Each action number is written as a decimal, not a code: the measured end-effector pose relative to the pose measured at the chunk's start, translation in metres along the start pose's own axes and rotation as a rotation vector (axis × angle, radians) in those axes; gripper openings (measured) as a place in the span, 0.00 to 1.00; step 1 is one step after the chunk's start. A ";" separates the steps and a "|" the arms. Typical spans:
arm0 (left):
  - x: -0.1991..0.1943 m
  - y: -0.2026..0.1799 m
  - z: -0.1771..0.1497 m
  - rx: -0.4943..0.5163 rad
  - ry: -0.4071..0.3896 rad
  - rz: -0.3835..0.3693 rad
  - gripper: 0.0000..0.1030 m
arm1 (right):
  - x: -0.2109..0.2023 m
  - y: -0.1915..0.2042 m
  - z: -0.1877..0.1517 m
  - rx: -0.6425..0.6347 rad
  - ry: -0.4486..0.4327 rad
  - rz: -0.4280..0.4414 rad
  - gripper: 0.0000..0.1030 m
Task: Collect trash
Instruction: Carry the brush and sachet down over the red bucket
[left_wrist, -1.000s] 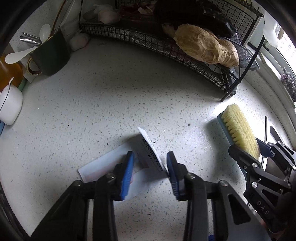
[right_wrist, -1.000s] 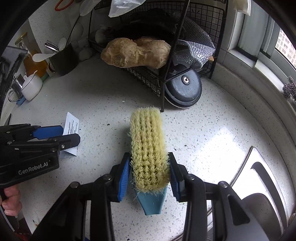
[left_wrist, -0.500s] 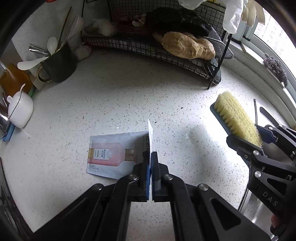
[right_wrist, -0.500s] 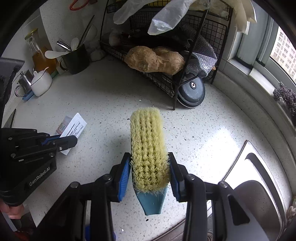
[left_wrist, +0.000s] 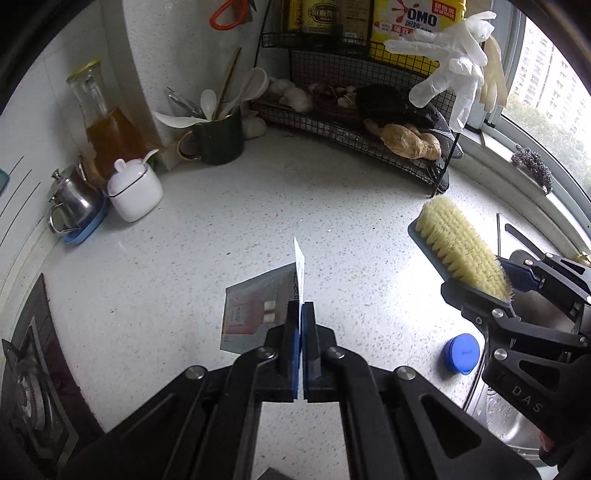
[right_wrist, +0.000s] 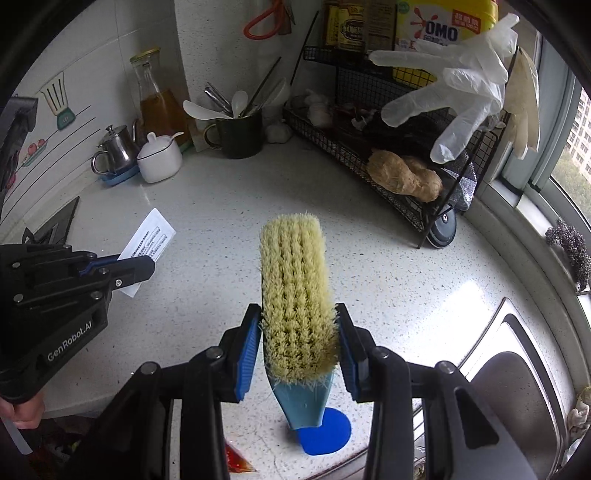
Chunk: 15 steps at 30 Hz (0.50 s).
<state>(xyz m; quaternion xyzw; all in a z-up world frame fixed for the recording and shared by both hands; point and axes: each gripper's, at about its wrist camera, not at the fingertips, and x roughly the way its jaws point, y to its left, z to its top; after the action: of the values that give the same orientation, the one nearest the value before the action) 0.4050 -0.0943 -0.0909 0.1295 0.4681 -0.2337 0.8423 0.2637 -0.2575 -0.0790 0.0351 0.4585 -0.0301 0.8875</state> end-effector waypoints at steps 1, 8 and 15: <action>-0.008 0.006 -0.007 -0.004 -0.005 0.007 0.00 | -0.003 0.009 -0.002 -0.008 -0.004 0.007 0.35; -0.055 0.042 -0.059 -0.048 -0.024 0.046 0.00 | -0.027 0.065 -0.024 -0.058 -0.023 0.037 0.35; -0.092 0.057 -0.127 -0.072 -0.018 0.055 0.00 | -0.055 0.109 -0.065 -0.090 -0.022 0.052 0.35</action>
<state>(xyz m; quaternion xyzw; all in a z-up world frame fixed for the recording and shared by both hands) 0.3003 0.0346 -0.0799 0.1097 0.4651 -0.1945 0.8566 0.1888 -0.1419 -0.0679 0.0067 0.4488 0.0132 0.8935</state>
